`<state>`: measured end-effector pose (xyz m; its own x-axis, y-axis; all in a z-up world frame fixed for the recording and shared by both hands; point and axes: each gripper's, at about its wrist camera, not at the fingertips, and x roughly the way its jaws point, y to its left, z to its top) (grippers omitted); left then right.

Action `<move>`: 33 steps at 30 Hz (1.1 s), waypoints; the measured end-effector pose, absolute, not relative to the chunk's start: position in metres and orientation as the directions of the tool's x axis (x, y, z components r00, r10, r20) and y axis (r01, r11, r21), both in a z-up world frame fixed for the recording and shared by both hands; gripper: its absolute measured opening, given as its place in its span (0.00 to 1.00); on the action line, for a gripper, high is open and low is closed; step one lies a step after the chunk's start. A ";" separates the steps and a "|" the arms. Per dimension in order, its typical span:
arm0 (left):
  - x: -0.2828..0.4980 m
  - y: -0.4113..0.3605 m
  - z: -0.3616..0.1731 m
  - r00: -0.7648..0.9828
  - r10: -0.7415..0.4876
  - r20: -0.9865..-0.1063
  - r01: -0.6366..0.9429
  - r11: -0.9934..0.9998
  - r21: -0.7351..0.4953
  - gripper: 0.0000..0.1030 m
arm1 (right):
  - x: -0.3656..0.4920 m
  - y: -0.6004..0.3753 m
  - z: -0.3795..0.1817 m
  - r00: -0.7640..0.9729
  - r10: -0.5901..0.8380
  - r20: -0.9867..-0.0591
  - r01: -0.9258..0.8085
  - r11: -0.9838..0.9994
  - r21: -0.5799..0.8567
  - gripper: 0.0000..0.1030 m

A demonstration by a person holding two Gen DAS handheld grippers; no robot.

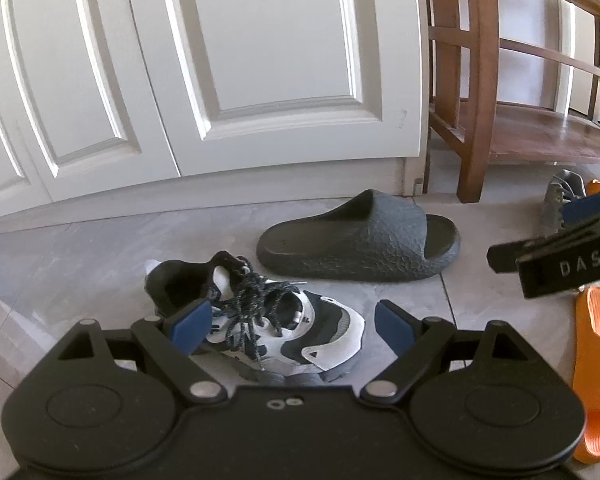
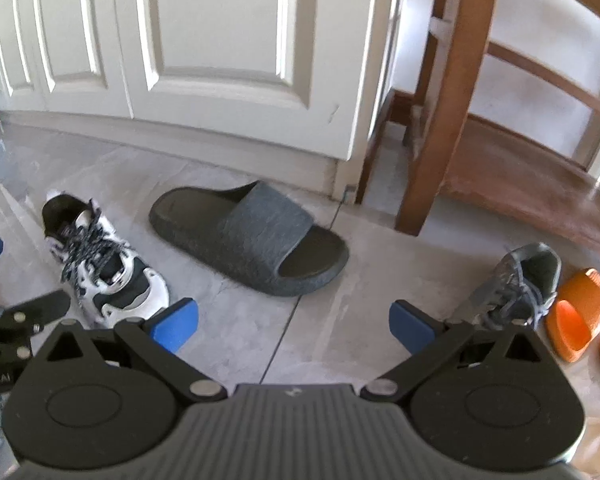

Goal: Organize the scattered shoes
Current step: 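Move the left tool to the heel of the black-and-white sneaker, then close the left tool on the sneaker heel and lift it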

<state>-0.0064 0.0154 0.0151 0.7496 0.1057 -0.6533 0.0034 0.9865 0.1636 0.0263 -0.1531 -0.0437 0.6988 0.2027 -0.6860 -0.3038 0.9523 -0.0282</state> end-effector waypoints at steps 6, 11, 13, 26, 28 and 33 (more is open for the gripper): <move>-0.018 0.026 0.010 0.727 0.071 -0.683 0.054 0.985 0.161 0.86 | 0.025 -0.149 -0.043 0.677 0.265 -0.687 -0.354 0.935 0.012 1.00; -0.035 0.054 0.008 0.722 0.160 -0.673 -0.014 0.976 0.218 0.86 | 0.021 -0.136 -0.042 0.638 0.367 -0.678 -0.460 0.887 0.047 0.98; -0.045 0.075 0.009 0.707 0.229 -0.669 -0.090 0.967 0.236 0.85 | 0.018 -0.128 -0.042 0.625 0.402 -0.670 -0.504 0.862 0.047 0.98; -0.089 0.135 -0.010 0.534 0.240 -0.810 -0.180 0.969 0.168 0.83 | 0.027 -0.101 -0.061 0.582 0.370 -0.724 -0.527 0.850 0.011 0.99; -0.087 0.136 -0.021 0.518 0.219 -0.827 -0.169 0.974 0.152 0.83 | 0.027 -0.096 -0.063 0.577 0.371 -0.728 -0.537 0.843 0.004 0.99; -0.087 0.140 -0.042 0.491 0.207 -0.846 -0.177 0.975 0.135 0.22 | 0.022 -0.086 -0.063 0.578 0.383 -0.721 -0.573 0.820 -0.023 0.99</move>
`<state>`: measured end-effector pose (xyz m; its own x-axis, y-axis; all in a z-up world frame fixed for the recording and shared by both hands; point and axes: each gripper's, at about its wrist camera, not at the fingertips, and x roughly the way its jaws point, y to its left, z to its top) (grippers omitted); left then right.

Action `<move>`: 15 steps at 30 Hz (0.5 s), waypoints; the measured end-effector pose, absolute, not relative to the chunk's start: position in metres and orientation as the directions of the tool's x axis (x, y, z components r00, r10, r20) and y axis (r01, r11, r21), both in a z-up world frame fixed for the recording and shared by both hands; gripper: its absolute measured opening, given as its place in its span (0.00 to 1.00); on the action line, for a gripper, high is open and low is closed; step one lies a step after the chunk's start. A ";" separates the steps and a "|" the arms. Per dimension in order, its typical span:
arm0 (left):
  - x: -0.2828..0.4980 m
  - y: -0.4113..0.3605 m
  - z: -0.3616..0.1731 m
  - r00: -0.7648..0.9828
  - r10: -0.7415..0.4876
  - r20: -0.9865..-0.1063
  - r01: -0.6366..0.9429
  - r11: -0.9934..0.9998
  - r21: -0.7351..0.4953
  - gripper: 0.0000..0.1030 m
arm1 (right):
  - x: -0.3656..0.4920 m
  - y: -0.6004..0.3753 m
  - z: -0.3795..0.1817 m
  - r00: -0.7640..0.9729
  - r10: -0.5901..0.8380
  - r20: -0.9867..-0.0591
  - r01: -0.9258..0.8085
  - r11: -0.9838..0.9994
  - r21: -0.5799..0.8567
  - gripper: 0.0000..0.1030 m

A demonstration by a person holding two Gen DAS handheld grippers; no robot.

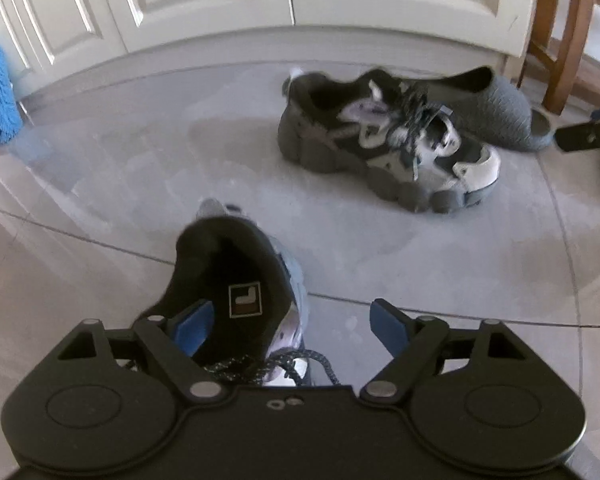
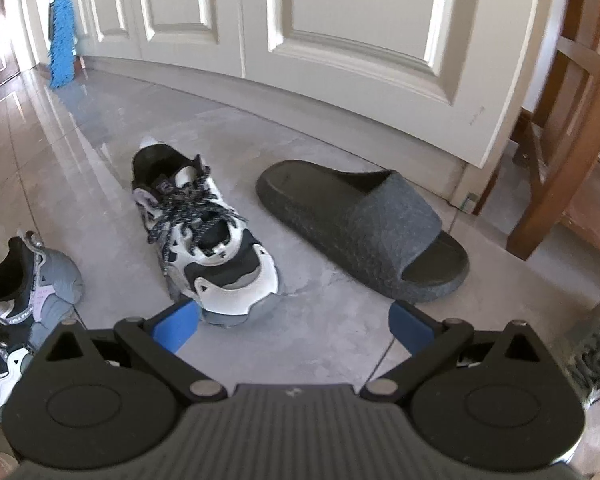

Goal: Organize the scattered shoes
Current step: 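Close the left tool on the sneaker heel and lift it, then carry the sneaker with the left tool toward the grey-lilac sneakers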

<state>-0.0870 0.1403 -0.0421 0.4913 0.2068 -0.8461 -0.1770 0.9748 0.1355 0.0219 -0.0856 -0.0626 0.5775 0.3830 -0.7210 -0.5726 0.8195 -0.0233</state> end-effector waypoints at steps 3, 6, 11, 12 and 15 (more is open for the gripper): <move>-0.086 0.150 -0.047 0.486 0.192 -0.853 -0.189 0.976 0.112 0.21 | 0.019 -0.082 -0.062 0.580 0.392 -0.714 -0.590 0.807 -0.036 0.99; -0.088 0.155 -0.045 0.494 0.163 -0.854 -0.193 0.978 0.075 0.19 | 0.020 -0.079 -0.064 0.575 0.391 -0.719 -0.595 0.803 -0.038 0.99; -0.097 0.159 -0.044 0.542 0.145 -0.828 -0.121 0.988 0.093 0.12 | 0.026 -0.069 -0.072 0.554 0.389 -0.736 -0.590 0.807 -0.018 0.99; -0.094 0.162 -0.044 0.545 0.153 -0.825 -0.122 0.987 0.102 0.12 | 0.026 -0.067 -0.072 0.552 0.391 -0.737 -0.590 0.807 -0.014 0.99; -0.085 0.177 -0.042 0.552 0.187 -0.813 -0.141 0.981 0.131 0.13 | 0.028 -0.061 -0.073 0.551 0.396 -0.734 -0.591 0.806 -0.009 0.99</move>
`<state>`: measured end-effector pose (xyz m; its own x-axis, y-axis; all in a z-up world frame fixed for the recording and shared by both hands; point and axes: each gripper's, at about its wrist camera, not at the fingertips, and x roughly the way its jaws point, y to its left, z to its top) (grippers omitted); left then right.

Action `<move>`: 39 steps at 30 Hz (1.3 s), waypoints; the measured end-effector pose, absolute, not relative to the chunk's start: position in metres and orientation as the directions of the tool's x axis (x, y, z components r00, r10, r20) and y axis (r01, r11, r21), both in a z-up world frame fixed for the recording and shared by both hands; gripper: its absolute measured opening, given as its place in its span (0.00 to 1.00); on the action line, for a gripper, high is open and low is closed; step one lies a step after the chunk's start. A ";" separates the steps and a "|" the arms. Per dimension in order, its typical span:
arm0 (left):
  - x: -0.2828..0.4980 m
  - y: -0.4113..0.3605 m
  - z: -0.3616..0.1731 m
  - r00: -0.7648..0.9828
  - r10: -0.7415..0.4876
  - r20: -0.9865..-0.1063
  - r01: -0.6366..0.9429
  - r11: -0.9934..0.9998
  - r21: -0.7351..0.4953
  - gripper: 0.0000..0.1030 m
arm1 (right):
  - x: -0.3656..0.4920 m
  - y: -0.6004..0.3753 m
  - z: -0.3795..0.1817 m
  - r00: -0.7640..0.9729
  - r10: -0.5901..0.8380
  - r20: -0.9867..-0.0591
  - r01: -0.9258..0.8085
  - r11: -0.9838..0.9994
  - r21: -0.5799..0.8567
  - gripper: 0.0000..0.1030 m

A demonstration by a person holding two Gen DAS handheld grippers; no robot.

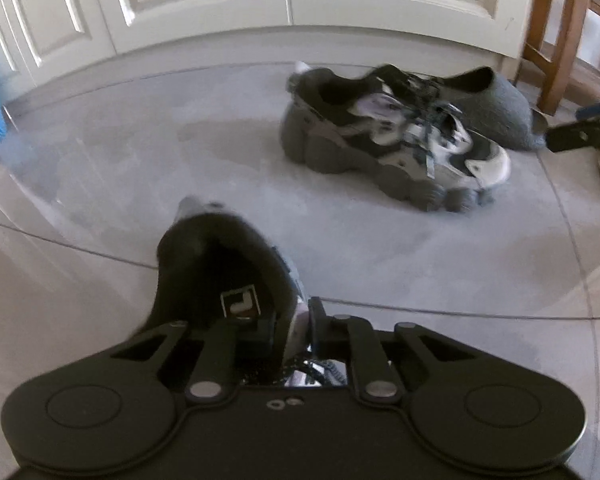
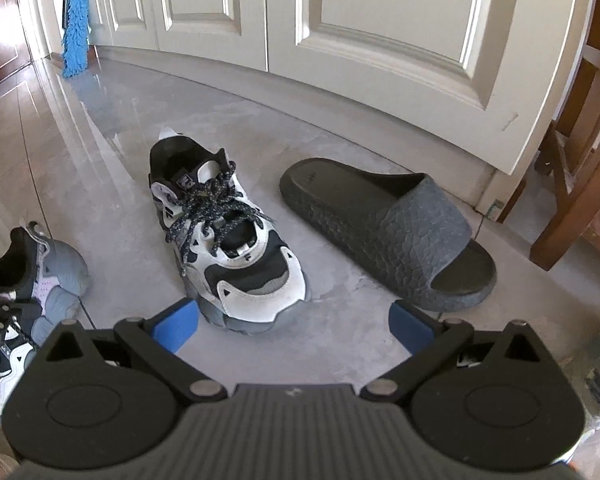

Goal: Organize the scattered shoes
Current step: 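Carry the sneaker with the left tool toward the grey-lilac sneakers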

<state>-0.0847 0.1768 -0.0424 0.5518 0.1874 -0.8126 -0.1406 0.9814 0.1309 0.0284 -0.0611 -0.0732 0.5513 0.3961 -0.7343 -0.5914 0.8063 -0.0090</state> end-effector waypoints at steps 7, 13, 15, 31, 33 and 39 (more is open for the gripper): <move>-0.059 0.220 -0.044 0.549 0.324 -0.770 -0.209 0.946 0.249 0.13 | 0.034 -0.058 -0.075 0.553 0.384 -0.740 -0.575 0.818 -0.006 0.99; -0.033 0.230 -0.048 0.573 0.347 -0.742 -0.174 0.937 0.304 0.13 | 0.039 -0.062 -0.078 0.560 0.343 -0.754 -0.541 0.841 -0.020 0.99; -0.023 0.224 -0.051 0.581 0.318 -0.749 -0.151 0.947 0.285 0.14 | 0.041 -0.063 -0.080 0.560 0.332 -0.759 -0.533 0.846 -0.023 0.99; -0.014 0.192 -0.051 0.599 0.159 -0.785 -0.102 0.987 0.123 0.11 | 0.034 -0.059 -0.079 0.562 0.333 -0.757 -0.565 0.823 -0.057 0.99; -0.015 0.185 -0.051 0.592 0.133 -0.795 -0.102 0.991 0.090 0.12 | 0.034 -0.061 -0.077 0.567 0.332 -0.754 -0.562 0.825 -0.059 0.99; -0.018 0.178 -0.048 0.580 0.047 -0.813 -0.112 0.993 -0.022 0.12 | 0.032 -0.070 -0.069 0.589 0.329 -0.738 -0.548 0.834 -0.065 0.99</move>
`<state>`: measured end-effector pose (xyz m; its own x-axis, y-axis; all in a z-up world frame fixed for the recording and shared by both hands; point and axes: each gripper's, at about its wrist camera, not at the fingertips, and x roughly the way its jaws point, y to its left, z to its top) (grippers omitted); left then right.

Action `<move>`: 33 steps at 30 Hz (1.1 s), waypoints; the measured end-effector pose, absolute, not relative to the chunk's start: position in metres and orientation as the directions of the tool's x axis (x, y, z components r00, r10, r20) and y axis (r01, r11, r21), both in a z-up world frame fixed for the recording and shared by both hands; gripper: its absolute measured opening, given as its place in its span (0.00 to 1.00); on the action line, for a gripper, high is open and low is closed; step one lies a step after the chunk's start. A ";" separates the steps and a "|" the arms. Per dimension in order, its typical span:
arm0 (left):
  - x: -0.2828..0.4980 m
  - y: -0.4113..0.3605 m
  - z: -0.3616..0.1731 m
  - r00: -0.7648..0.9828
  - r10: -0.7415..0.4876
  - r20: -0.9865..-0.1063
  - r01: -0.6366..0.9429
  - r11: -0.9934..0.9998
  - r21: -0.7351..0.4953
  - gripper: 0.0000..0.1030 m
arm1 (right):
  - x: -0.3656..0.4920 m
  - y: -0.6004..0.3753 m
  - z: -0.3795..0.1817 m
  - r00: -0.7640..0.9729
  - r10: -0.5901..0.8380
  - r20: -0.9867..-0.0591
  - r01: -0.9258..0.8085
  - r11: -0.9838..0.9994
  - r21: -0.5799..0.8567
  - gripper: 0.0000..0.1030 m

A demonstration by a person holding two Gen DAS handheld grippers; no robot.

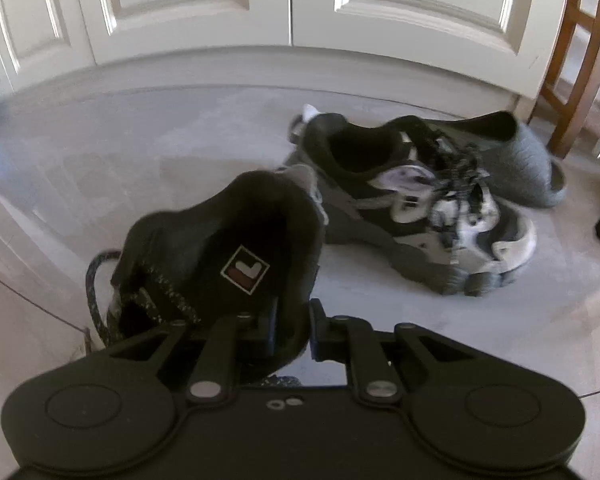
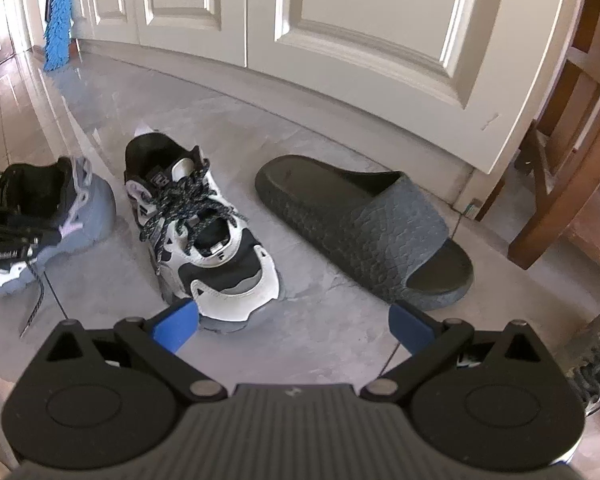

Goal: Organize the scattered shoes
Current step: 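Carry the sneaker with the left tool toward the grey-lilac sneakers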

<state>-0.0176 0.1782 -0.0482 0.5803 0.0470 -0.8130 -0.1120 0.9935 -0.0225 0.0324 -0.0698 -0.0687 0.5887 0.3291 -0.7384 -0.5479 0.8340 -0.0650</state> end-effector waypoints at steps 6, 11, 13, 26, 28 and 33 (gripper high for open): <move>-0.014 0.191 -0.046 0.585 0.128 -0.801 -0.162 0.986 0.038 0.16 | 0.030 -0.071 -0.066 0.590 0.330 -0.737 -0.553 0.830 -0.071 0.99; -0.035 0.170 -0.024 0.660 0.170 -0.732 -0.140 0.985 0.101 0.23 | 0.028 -0.072 -0.062 0.608 0.336 -0.720 -0.562 0.822 -0.091 0.99; -0.037 0.153 -0.008 0.734 0.126 -0.667 -0.067 0.991 0.113 0.28 | 0.029 -0.073 -0.063 0.607 0.335 -0.720 -0.558 0.826 -0.086 0.99; 0.071 0.137 -0.020 0.697 -0.115 -0.708 0.130 0.991 -0.032 0.32 | 0.026 -0.080 -0.065 0.596 0.308 -0.741 -0.551 0.828 -0.099 0.99; 0.084 0.135 -0.029 0.657 -0.126 -0.743 0.129 0.990 -0.053 0.32 | 0.026 -0.086 -0.066 0.584 0.290 -0.759 -0.535 0.840 -0.091 0.99; 0.104 0.132 -0.051 0.610 -0.136 -0.780 0.098 0.991 -0.096 0.32 | 0.030 -0.104 -0.070 0.538 0.241 -0.808 -0.469 0.882 -0.049 0.99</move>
